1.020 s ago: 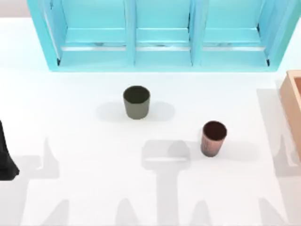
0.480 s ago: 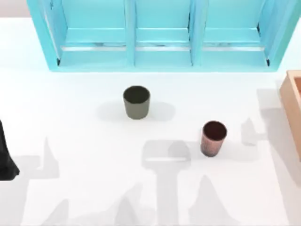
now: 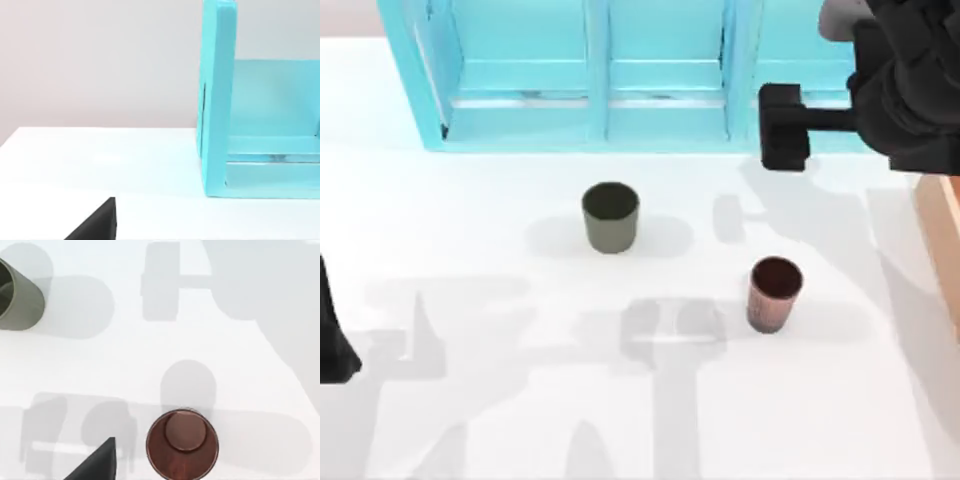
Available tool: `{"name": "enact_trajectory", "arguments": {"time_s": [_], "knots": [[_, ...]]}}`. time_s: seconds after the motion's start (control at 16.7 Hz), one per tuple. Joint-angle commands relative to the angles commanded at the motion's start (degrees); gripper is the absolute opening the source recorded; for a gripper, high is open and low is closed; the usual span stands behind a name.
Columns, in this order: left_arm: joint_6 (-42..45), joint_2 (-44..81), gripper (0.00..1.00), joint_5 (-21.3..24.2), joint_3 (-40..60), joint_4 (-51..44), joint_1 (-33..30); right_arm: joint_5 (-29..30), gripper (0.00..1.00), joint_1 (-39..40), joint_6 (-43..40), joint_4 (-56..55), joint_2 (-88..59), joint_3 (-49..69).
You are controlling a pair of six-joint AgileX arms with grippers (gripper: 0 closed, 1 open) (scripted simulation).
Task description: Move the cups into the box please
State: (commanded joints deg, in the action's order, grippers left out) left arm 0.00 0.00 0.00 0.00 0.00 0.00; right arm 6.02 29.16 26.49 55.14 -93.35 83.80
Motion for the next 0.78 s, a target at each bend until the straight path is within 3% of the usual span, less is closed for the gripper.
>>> {"name": "enact_trajectory", "arguments": {"time_s": [0.48, 0.78], "knots": [[0.00, 0.00, 1.00, 0.00, 0.00, 0.00, 0.00, 4.40, 1.00, 10.23, 11.70, 18.11, -36.13, 40.86], [0.00, 0.00, 1.00, 0.00, 0.00, 0.00, 0.00, 5.81, 1.00, 12.89, 15.49, 21.95, -46.67, 55.68]]}}
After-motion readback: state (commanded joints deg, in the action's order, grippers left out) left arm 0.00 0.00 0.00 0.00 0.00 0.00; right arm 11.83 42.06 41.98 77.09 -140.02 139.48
